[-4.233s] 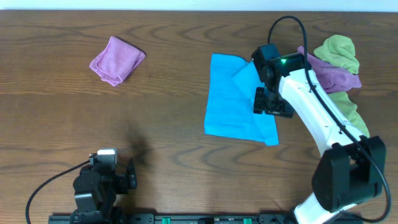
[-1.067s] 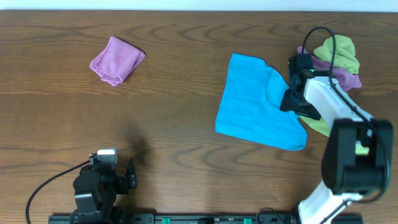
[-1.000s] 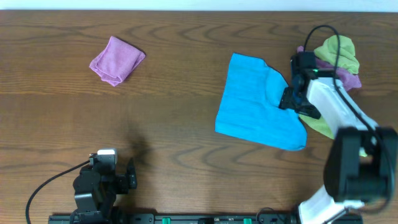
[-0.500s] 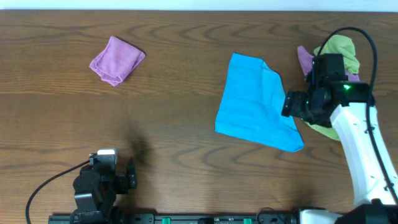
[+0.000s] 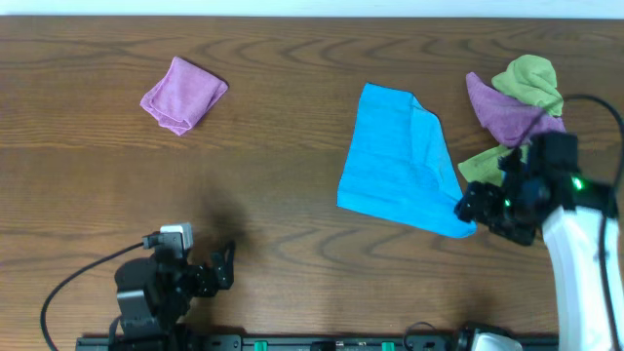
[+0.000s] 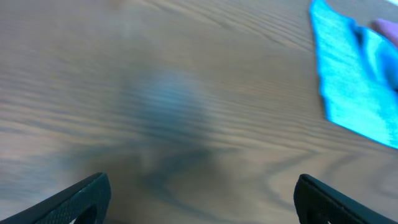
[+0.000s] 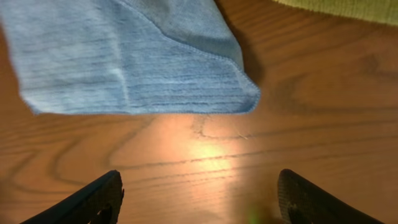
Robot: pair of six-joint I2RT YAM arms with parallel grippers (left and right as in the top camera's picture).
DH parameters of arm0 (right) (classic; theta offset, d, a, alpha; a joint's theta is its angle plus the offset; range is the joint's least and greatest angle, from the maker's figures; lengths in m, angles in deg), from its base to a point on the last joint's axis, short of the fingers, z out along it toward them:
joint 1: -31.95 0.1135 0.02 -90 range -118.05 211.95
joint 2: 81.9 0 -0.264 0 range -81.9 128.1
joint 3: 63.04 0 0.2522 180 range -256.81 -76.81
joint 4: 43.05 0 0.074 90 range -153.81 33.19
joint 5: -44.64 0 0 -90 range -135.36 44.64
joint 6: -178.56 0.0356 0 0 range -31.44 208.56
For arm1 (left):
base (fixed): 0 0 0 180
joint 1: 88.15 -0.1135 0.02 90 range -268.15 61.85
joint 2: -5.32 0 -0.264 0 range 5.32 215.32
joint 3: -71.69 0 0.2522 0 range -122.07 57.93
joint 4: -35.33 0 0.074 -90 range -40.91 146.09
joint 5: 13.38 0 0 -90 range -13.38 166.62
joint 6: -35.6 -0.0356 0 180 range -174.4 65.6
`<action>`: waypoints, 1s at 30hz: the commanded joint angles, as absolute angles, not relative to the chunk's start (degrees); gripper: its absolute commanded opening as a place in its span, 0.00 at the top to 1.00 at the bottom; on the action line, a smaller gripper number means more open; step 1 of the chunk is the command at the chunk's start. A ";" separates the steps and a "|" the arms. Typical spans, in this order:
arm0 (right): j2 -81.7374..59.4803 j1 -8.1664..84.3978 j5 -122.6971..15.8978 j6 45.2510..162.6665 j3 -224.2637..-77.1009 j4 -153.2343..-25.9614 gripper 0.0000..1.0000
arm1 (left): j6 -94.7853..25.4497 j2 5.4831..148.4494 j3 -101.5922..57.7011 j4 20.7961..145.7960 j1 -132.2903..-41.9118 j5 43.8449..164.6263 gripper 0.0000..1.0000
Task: Fold the cloth
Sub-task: 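Release the blue cloth and move the right gripper to its lower-right corner, then reach the left gripper to the blue cloth's left edge and grasp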
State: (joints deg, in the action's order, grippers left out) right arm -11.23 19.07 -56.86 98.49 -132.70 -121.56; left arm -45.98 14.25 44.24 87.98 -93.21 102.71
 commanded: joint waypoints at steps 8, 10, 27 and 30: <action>-19.12 12.42 -67.11 95.74 -121.69 -117.43 0.18 | -43.77 44.10 26.21 87.42 -91.02 116.96 0.05; -19.12 12.42 -67.92 95.74 -121.03 -116.97 0.18 | -43.92 50.27 22.18 87.42 -88.69 118.60 0.05; -19.12 12.42 -70.94 95.74 -120.99 -116.49 0.16 | -25.98 85.85 6.10 66.98 -67.51 119.49 0.05; -19.12 12.42 -71.36 95.76 -120.99 -116.47 0.15 | -22.07 89.85 6.10 63.85 -67.33 119.49 0.05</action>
State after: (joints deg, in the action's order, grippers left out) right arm -18.66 12.88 -69.65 96.81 -121.14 -116.49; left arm -28.12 86.90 6.77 65.21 -67.66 119.34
